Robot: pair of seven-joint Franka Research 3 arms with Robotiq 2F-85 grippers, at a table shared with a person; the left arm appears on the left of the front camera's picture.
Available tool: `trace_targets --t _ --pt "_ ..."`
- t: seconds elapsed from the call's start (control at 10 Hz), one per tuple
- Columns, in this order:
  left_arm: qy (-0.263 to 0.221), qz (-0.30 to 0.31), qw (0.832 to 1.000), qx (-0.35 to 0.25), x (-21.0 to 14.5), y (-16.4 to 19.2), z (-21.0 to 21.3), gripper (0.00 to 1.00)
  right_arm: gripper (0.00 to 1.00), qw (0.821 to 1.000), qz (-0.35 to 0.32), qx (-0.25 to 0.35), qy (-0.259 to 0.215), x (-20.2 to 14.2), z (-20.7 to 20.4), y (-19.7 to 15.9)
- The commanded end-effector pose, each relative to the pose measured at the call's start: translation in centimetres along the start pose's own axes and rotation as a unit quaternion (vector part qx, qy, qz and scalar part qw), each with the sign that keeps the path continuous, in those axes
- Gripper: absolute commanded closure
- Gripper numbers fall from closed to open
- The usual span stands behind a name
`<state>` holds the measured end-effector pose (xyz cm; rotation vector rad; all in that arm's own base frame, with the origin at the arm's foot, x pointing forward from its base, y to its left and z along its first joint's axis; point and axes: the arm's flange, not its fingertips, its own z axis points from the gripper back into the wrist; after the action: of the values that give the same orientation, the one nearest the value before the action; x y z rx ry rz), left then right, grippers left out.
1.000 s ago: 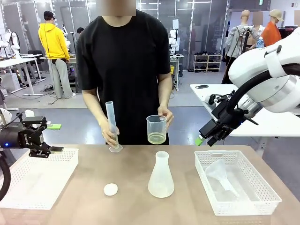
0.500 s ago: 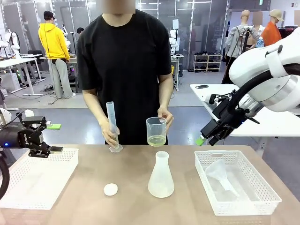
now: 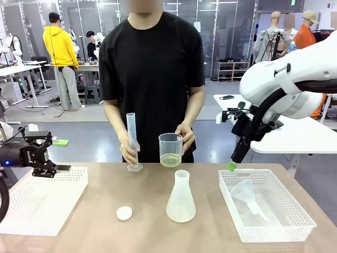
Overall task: Prepare the solutions needed for the experiment.
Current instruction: Pick up the Plastic Funnel and insert it into the Big flask.
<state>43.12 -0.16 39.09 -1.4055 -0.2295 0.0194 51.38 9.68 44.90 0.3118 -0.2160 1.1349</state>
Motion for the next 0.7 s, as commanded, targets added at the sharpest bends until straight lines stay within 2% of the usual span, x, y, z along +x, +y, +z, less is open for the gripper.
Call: trace_targets --t 0.0,0.1,0.2,0.3,0.6 --pt "0.002 -0.010 1.000 -0.002 0.11 -0.50 0.09 0.00 0.00 0.995 0.080 0.025 0.055 -0.68 -0.27 -0.84" --pt "0.002 -0.010 1.000 -0.002 0.11 -0.50 0.09 0.00 0.00 0.992 0.089 0.029 0.083 -1.15 -0.24 -0.89" --pt "0.002 -0.010 1.000 -0.002 0.11 -0.50 0.09 0.00 0.00 0.991 0.092 0.033 0.090 -1.65 -0.33 -0.96" --pt "0.002 -0.010 1.000 -0.002 0.11 -0.50 0.09 0.00 0.00 0.997 0.062 0.022 0.050 -0.79 -0.90 -0.34" --pt "0.002 -0.010 1.000 -0.002 0.11 -0.50 0.09 0.00 0.00 0.997 0.062 0.022 0.050 -0.79 -0.90 -0.34"
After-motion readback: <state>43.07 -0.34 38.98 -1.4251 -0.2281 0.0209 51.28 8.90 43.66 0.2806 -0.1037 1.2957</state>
